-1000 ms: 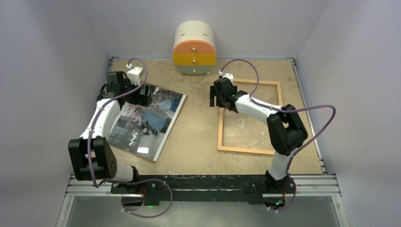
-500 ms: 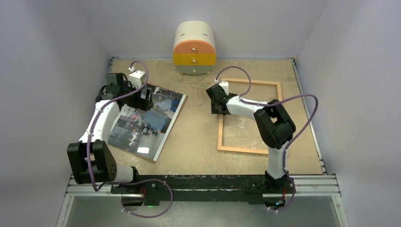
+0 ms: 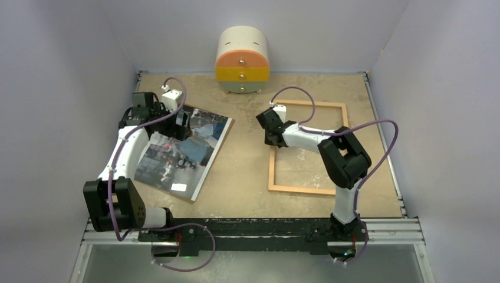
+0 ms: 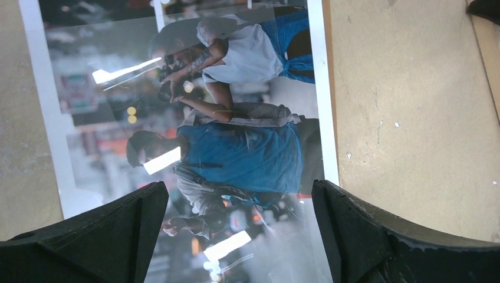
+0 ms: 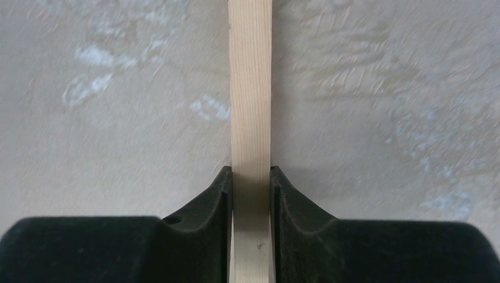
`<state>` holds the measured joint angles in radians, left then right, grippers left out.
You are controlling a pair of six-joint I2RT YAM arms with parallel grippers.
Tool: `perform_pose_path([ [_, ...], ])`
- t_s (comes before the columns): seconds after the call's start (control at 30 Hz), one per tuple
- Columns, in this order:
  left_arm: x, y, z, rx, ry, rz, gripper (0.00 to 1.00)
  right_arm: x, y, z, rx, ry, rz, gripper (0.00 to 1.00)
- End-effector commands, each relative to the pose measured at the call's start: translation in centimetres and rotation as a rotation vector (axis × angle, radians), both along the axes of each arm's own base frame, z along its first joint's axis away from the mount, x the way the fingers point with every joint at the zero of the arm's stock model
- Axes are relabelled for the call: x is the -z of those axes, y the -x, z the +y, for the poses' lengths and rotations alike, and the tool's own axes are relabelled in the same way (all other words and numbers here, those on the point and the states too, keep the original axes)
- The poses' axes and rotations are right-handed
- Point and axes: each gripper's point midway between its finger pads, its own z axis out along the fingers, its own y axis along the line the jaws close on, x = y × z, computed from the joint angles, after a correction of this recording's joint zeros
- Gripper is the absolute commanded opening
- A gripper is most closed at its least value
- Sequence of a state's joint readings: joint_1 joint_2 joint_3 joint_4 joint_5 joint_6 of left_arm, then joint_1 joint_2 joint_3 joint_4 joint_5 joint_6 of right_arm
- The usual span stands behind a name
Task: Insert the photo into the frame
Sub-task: Turn over the photo frame at the center of the board.
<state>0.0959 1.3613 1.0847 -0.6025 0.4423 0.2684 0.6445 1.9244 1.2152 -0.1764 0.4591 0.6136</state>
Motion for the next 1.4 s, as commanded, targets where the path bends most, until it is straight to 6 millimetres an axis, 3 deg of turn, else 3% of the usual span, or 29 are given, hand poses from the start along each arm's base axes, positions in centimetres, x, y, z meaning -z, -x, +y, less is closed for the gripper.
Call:
perform_pose_path([
  [0.0, -0.4, 1.0, -0.9, 0.059, 0.035, -0.017, 1.0, -3.7, 2.6, 4.0, -0.004, -0.19, -0.011, 0.0],
  [0.37, -0.8, 1.9, -2.4, 0.128, 0.097, 0.001, 1.0, -17.0, 4.5, 9.3, -0.05, -0.617, -0.13, 0.0],
  [0.7, -3.5, 1.9, -3.2, 0.151, 0.134, -0.049, 1.0, -28.1, 5.7, 13.7, -0.143, -1.046, -0.178, 0.0],
  [0.9, -5.1, 2.2, -3.7, 0.174, 0.149, -0.098, 1.0, -32.6, 6.3, 15.2, -0.189, -1.21, -0.181, 0.0],
  [1.03, -6.2, 1.8, -3.9, 0.182, 0.155, -0.119, 1.0, -34.5, 6.8, 15.4, -0.192, -1.289, -0.189, 0.0],
  [1.2, -7.8, 1.3, -4.7, 0.197, 0.173, -0.157, 1.0, -35.9, 7.4, 15.0, -0.179, -1.393, -0.197, 0.0],
  [1.37, -8.6, 1.0, -7.6, 0.226, 0.181, -0.177, 1.0, -36.9, 7.8, 15.1, -0.177, -1.488, -0.186, 0.0],
])
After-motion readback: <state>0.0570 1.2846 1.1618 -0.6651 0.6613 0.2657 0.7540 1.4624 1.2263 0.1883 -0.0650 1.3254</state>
